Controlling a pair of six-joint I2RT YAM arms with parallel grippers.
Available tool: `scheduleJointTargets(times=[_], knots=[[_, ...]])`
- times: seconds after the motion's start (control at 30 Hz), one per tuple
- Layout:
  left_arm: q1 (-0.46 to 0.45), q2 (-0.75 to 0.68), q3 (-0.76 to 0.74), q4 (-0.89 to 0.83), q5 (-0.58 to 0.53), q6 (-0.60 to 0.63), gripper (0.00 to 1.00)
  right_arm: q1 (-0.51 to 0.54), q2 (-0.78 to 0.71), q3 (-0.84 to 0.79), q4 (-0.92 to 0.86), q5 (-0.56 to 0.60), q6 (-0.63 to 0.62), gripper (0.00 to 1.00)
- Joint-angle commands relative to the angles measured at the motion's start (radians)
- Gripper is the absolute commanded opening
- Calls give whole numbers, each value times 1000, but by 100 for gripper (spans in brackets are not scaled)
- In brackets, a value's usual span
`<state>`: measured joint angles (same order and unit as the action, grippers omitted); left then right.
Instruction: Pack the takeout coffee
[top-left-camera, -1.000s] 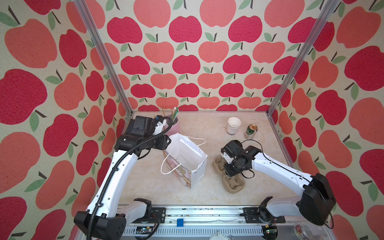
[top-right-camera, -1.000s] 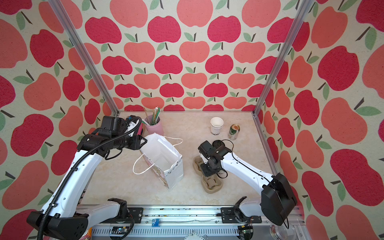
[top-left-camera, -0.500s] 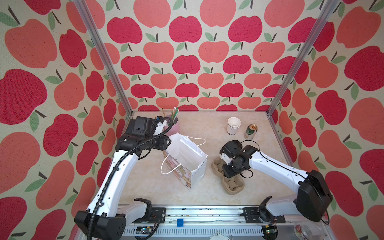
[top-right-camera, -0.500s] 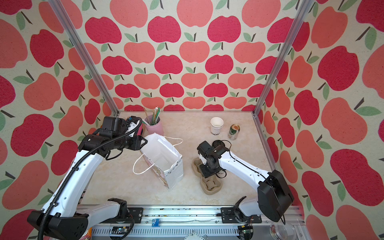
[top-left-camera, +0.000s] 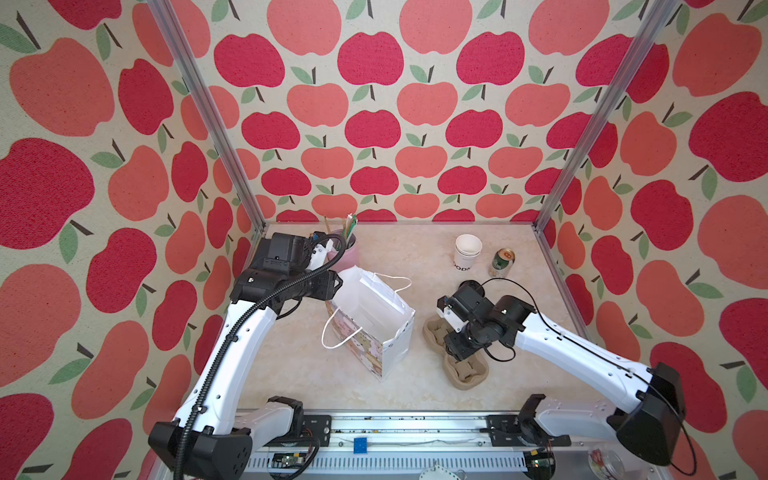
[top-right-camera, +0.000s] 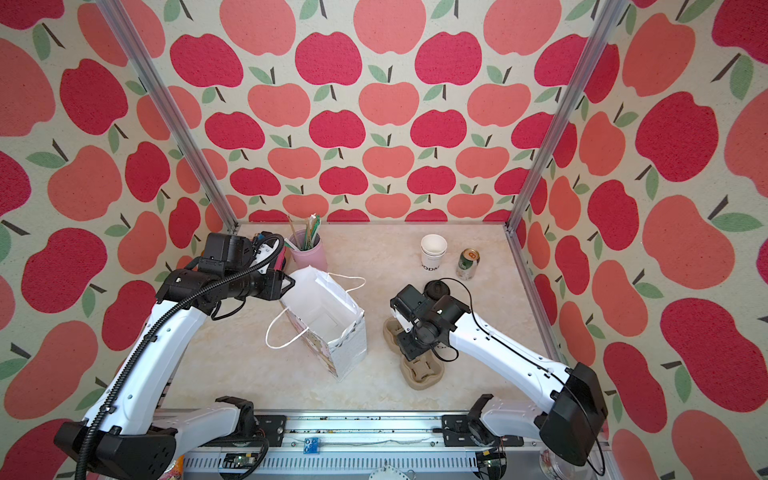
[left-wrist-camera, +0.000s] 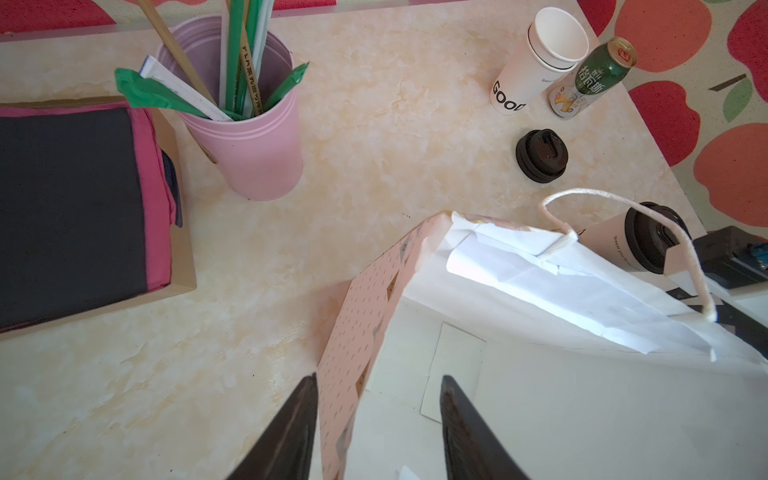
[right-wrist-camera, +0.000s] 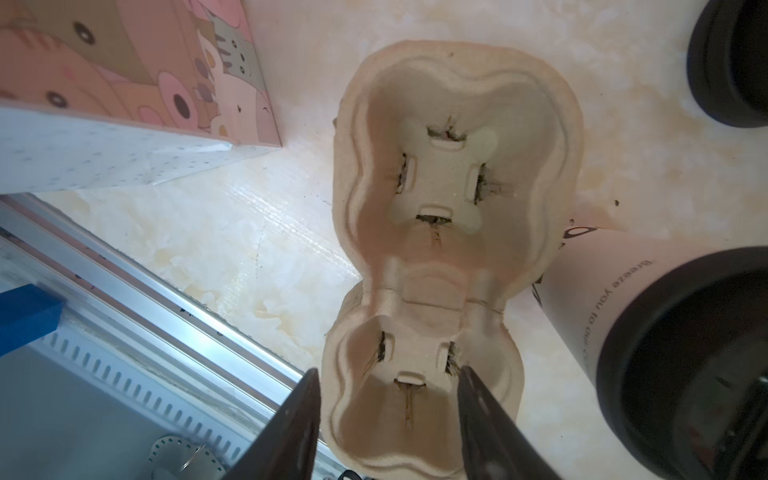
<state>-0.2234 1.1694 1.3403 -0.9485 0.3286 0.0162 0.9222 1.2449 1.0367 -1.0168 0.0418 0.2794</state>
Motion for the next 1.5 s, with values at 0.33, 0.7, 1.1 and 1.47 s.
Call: scheduleJointTargets(times=[0.33, 0.7, 1.1, 1.47], knots=[[-1, -38, -6, 24, -5, -21, 56, 152, 51, -50, -68, 67, 105, 49], [6, -47, -10, 26, -9, -21, 57, 168, 125, -55, -57, 60, 119, 40], [12, -53, -23, 30, -3, -21, 57, 170, 124, -47, -59, 50, 123, 20], [15, -59, -27, 30, 0, -22, 57, 60, 83, -67, -21, -125, 101, 13]])
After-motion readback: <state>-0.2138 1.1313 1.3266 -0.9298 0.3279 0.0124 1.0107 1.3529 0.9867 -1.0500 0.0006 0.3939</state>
